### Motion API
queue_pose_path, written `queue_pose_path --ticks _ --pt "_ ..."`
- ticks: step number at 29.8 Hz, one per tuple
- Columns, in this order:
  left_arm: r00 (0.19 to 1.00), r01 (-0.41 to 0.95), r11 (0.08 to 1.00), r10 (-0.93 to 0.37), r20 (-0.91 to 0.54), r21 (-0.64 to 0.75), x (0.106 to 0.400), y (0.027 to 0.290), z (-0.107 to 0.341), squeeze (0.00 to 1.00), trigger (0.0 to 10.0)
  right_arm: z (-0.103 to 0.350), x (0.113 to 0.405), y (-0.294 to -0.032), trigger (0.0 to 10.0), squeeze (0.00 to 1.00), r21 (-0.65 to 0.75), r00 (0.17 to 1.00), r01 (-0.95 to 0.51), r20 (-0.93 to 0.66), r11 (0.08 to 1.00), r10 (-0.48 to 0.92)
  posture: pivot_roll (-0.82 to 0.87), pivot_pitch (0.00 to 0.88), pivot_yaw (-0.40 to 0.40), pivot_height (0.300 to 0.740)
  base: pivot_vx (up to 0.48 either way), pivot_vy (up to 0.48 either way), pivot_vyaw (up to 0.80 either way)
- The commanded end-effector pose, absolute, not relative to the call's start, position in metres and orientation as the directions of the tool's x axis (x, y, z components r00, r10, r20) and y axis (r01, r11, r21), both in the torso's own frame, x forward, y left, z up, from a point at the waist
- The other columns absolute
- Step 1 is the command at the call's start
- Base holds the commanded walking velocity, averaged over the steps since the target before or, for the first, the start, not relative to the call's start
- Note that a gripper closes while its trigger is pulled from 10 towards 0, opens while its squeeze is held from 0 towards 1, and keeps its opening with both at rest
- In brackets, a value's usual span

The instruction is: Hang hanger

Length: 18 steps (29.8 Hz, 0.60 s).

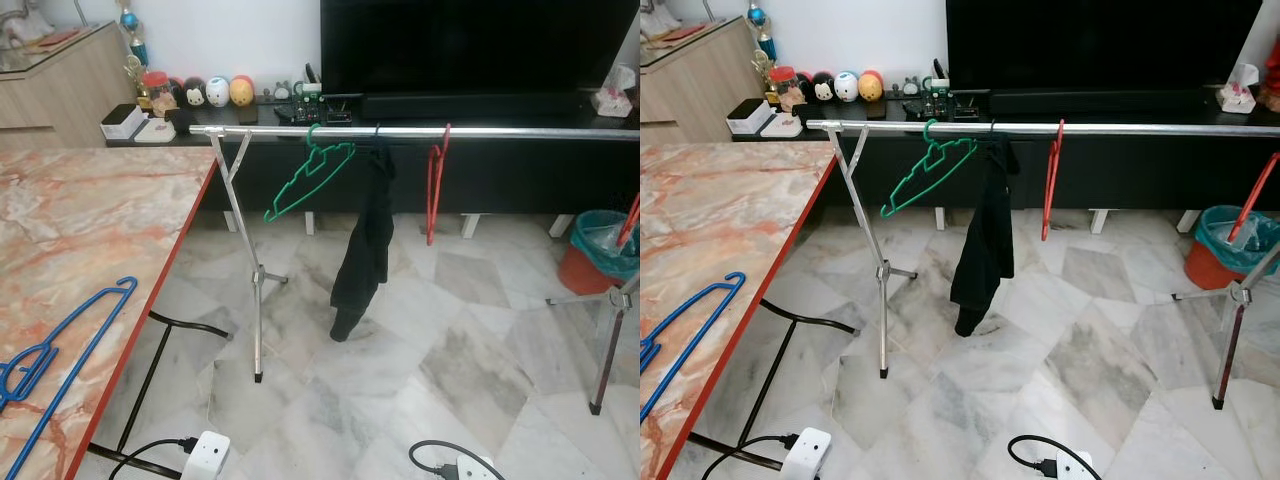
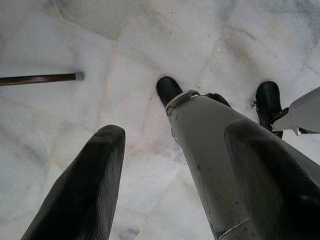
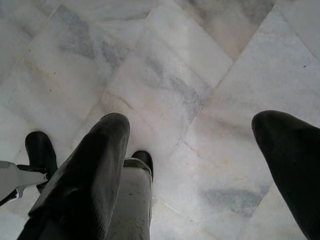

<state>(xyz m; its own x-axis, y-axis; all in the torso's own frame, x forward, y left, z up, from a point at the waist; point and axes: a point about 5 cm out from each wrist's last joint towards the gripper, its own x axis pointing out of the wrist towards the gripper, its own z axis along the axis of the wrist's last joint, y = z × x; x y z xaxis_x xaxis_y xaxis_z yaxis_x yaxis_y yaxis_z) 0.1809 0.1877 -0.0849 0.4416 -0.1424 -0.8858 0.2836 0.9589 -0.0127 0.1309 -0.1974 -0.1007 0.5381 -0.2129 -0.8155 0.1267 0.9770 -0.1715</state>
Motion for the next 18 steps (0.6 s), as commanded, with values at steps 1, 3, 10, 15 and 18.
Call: queue_pose_path --ticks 1,3,10,15,18 --pt "0.430 0.289 0.957 -0.129 -0.893 0.001 0.1789 0.1931 -0.0851 0.00 10.0 -0.1013 0.1297 -0.1960 10.0 0.00 -0.168 0.534 0.130 -0.819 0.977 -0.212 -0.09 0.000 0.055 0.740 0.000 0.000 0.00" --pt "0.430 0.289 0.957 -0.129 -0.893 0.001 0.1788 0.1931 -0.0852 0.00 10.0 -0.1016 0.1292 -0.1959 10.0 0.00 -0.168 0.532 0.129 -0.820 0.977 -0.211 -0.09 0.000 0.055 0.740 0.000 0.000 0.00" --pt "0.431 0.291 0.957 -0.129 -0.893 0.002 0.1788 0.1932 -0.0851 0.00 10.0 -0.1024 0.1269 -0.1970 10.0 0.00 -0.166 0.523 0.128 -0.826 0.978 -0.209 -0.09 0.000 0.056 0.740 0.000 -0.035 0.00" --pt "0.431 0.292 0.956 -0.130 -0.893 0.002 0.1789 0.1931 -0.0851 0.00 10.0 -0.1030 0.1246 -0.1991 10.0 0.00 -0.166 0.513 0.129 -0.833 0.978 -0.209 -0.09 0.000 0.056 0.740 0.000 -0.212 0.00" --pt "0.431 0.291 0.957 -0.130 -0.893 0.002 0.1789 0.1929 -0.0851 0.00 10.0 -0.1030 0.1244 -0.1996 10.0 0.00 -0.166 0.512 0.130 -0.833 0.977 -0.210 -0.09 0.000 0.055 0.740 0.000 -0.279 0.00"
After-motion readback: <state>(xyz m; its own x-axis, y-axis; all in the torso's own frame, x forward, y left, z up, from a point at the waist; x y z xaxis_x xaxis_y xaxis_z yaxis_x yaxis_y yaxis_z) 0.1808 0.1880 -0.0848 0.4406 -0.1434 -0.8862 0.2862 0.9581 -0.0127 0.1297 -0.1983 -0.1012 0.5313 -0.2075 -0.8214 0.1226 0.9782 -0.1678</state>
